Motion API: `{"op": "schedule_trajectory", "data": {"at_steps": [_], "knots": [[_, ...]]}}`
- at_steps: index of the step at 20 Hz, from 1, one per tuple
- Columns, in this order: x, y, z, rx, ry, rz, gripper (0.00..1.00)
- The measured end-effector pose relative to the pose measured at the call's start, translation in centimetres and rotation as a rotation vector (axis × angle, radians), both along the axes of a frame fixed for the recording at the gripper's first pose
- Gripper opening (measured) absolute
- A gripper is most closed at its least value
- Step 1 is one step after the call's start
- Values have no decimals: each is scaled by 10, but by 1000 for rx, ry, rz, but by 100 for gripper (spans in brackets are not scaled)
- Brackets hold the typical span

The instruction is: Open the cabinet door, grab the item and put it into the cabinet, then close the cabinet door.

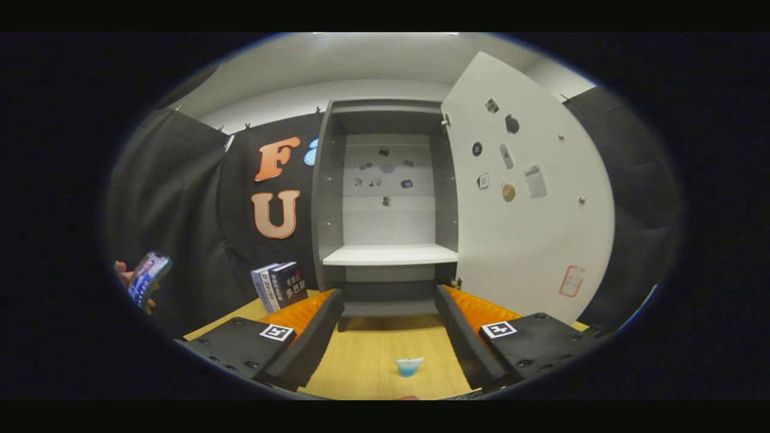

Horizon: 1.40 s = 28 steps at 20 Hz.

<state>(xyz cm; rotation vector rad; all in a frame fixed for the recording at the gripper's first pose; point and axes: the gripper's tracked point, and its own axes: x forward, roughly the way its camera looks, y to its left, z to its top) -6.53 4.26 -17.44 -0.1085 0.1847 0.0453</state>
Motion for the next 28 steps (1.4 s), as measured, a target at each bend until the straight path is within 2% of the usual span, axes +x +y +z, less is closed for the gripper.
{"op": "schedule_trajectory", "data": {"at_steps": [5,9,16,20,24,26,27,28], "knots": [[27,-30,-125,13,194,-63,98],[28,-57,-198,11,325,-99,99],[27,-68,-262,6,462,-112,98],[21,-76,-275,34,489,-136,99],[19,-82,-281,74,509,-149,84],[19,-84,-283,86,513,-163,71],[17,-84,-279,88,520,-154,56],[17,-85,-281,89,529,-147,55]]}}
